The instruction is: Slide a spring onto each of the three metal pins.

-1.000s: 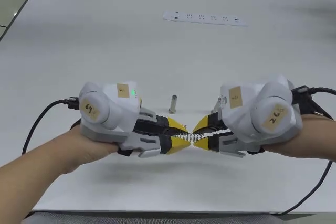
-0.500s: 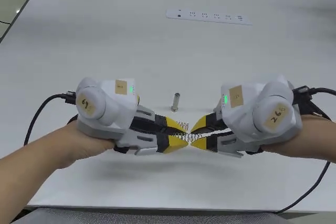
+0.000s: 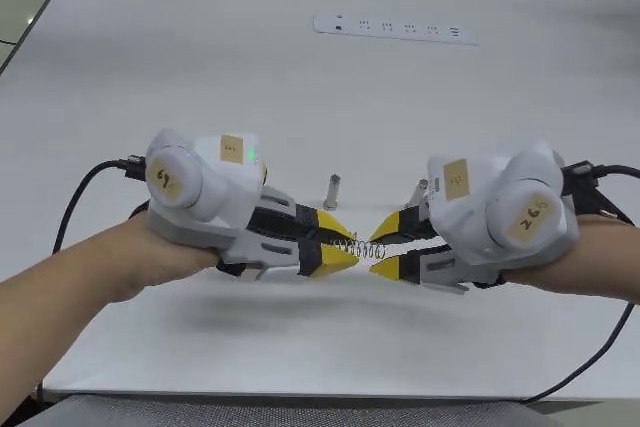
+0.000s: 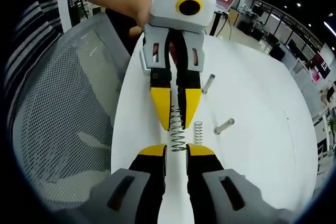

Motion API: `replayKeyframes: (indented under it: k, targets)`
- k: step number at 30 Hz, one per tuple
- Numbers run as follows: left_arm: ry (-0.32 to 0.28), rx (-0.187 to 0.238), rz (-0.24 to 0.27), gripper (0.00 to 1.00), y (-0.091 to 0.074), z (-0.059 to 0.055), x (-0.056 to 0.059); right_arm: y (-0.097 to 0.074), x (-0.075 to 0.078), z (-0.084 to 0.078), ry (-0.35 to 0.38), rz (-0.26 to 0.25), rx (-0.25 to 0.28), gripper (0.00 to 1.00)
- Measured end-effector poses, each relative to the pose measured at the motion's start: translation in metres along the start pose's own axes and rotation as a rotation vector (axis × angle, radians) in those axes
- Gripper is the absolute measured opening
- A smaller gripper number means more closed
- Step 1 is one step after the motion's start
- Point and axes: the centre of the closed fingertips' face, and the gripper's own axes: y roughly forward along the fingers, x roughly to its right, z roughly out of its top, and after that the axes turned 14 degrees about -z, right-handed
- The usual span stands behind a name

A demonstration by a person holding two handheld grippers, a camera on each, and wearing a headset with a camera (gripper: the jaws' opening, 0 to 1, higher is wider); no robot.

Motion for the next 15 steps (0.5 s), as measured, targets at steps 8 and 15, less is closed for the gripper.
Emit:
replayKeyframes:
  k: [8, 15]
  targets:
    - [0.007, -0.012, -0.012, 0.02, 0.0013, 0.0004, 0.0004, 0.0000, 0.0013, 0.0020, -0.012, -0.008, 0.019, 0.08]
    - [0.020, -0.032, 0.001, 0.03, 0.0035, -0.0030, -0.0031, -0.0025, 0.0052, 0.0020, -0.017, -0.011, 0.017, 0.07]
